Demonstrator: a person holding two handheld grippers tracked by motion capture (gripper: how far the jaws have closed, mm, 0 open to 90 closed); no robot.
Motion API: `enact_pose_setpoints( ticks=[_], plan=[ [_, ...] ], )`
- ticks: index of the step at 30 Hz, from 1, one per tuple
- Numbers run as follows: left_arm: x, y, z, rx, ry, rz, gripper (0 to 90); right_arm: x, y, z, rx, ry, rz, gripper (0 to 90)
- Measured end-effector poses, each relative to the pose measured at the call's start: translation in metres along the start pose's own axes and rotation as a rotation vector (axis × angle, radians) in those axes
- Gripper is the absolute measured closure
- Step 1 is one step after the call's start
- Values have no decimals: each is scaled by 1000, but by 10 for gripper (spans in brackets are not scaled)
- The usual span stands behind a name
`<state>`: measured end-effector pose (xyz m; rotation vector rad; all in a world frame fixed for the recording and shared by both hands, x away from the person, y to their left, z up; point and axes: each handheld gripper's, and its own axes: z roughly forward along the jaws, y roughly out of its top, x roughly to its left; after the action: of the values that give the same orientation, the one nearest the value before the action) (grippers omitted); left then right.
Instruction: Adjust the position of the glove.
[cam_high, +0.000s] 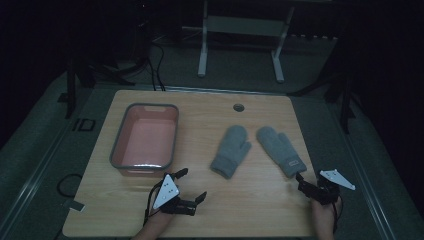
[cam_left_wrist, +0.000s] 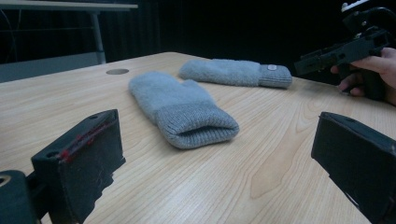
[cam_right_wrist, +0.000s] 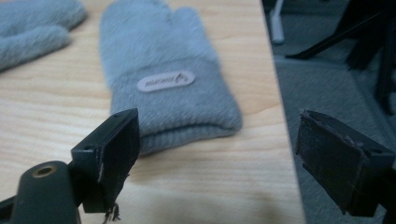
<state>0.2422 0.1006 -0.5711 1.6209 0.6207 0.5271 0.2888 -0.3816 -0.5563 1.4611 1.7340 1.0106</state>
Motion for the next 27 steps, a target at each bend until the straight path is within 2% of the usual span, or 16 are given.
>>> enact_pose_setpoints(
  ticks=[6,7,12,21,25,27],
  plan=[
    [0,0,0,0,1,3,24,-1,2,1,34,21,18,140],
    [-1,0,0,1,2,4,25,-1,5,1,39,38,32,140],
    [-1,0,0,0,2,2,25,4,16,3,80,57,-7,140],
    [-1,0,0,0,2,3,25,6,53,7,93,136,-31,140],
    [-1,0,0,0,2,3,25,13,66,10,92,159,-53,140],
    [0,0,0,0,1,2,25,19,72,13,113,174,-75,140]
  ],
)
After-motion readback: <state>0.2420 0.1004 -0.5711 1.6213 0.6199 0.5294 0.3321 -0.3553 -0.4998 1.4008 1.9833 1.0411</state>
